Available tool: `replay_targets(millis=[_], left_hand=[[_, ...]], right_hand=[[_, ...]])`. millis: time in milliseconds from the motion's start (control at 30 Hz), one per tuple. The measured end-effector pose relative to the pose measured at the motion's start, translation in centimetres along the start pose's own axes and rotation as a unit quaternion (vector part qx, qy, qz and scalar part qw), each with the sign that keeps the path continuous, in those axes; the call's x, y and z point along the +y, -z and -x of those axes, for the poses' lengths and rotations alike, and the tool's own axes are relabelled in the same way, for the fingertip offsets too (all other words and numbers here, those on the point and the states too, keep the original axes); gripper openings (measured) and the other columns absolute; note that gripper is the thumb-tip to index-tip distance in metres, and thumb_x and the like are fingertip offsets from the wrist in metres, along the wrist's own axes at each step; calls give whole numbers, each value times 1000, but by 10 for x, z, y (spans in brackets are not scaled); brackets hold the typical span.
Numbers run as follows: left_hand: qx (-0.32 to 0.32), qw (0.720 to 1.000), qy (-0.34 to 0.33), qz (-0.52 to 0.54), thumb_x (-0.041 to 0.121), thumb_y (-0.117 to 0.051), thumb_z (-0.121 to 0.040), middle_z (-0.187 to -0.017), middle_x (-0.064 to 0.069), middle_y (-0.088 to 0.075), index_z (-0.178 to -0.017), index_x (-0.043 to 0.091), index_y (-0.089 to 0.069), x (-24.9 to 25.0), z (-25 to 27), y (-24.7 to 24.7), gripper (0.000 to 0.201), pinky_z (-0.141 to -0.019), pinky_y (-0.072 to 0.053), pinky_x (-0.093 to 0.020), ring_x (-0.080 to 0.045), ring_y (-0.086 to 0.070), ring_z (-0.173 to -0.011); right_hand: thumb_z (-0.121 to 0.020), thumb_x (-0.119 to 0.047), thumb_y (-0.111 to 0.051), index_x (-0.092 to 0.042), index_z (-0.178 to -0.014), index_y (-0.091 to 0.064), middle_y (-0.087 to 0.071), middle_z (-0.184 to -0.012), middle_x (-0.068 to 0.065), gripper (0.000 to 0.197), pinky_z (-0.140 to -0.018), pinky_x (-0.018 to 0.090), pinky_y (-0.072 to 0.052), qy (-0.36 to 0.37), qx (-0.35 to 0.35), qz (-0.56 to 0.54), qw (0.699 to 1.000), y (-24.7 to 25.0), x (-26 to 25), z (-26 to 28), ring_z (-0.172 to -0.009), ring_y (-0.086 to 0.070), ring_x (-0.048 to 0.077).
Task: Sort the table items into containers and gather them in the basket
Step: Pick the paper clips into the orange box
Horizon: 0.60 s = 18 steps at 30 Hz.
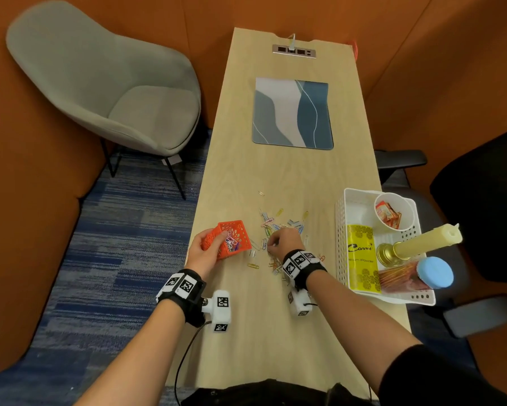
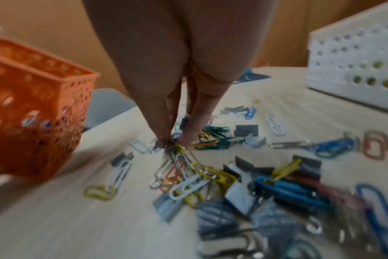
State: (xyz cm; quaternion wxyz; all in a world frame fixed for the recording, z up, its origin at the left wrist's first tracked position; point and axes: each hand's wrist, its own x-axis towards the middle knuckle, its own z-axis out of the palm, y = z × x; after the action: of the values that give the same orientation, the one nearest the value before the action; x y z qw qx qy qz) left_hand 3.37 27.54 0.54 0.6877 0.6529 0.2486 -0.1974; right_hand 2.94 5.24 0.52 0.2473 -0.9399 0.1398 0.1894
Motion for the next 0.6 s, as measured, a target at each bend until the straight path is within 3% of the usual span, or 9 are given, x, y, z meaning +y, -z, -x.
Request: replay_targets(millis=[200, 300, 367, 433, 500, 567, 600], left_hand=[[-25, 1000, -3, -10, 39, -82, -80, -117, -4, -68, -121, 26, -61, 3, 2, -10, 49, -99, -55, -46, -21, -68, -107], [-36, 999, -6, -13, 46, -84, -75, -117, -3, -69, -121, 27, -61, 4, 4, -17, 55, -99, -55, -44, -20, -68, -107], [-47, 999, -12, -21, 41, -82, -79, -118, -3, -69, -122, 25, -60, 7, 7, -26, 51, -98, -55, -39, -18, -68, -107], [-56, 998, -6, -22, 39, -80, -82, -119, -4, -68, -124, 24, -59, 9, 10, -36, 49, -93, -57, -37, -19, -68, -106], [-66, 997, 5, -31, 41, -79, -83, -118, -4, -67, -125, 25, -58, 10, 13, -45, 50, -90, -59, -41, -20, -68, -104], [-71, 997, 12, -36, 42, -78, -84, -118, -4, -67, -126, 25, -58, 10, 15, -50, 49, -89, -59, -42, -21, -68, -104], [-71, 997, 14, -35, 41, -78, -84, -118, -4, -67, -126, 25, -59, 10, 15, -50, 48, -88, -59, -41, -20, -67, -104]], right_hand=[[-79, -3, -76, -7, -84, -79, -76, -90, 7, 7, -78, 23, -57, -80, 42, -174, 980, 18, 16, 6, -76, -68, 14], [-76, 3, -77, -8, -80, -77, -75, -82, 12, 12, -79, 36, -61, -74, 69, -300, 948, 43, 11, 12, -77, -74, 26], [-76, 9, -75, -6, -84, -75, -74, -82, 19, 17, -79, 41, -61, -34, 42, -370, 927, 62, 0, 17, -81, -73, 35], [-76, 5, -76, -8, -93, -74, -74, -83, 17, 22, -77, 37, -62, 17, 5, -360, 933, 74, -14, 22, -78, -73, 31], [-77, -10, -80, -15, -101, -74, -75, -82, 6, 25, -76, 27, -60, 66, -14, -295, 953, 79, -24, 25, -76, -73, 18], [-80, -21, -79, -19, -102, -74, -75, -82, -1, 23, -76, 22, -58, 91, 27, -241, 966, 77, -23, 23, -77, -70, 11], [-82, -22, -77, -19, -100, -74, -73, -81, -1, 19, -77, 25, -58, 80, 64, -235, 967, 74, -17, 19, -76, -69, 11]])
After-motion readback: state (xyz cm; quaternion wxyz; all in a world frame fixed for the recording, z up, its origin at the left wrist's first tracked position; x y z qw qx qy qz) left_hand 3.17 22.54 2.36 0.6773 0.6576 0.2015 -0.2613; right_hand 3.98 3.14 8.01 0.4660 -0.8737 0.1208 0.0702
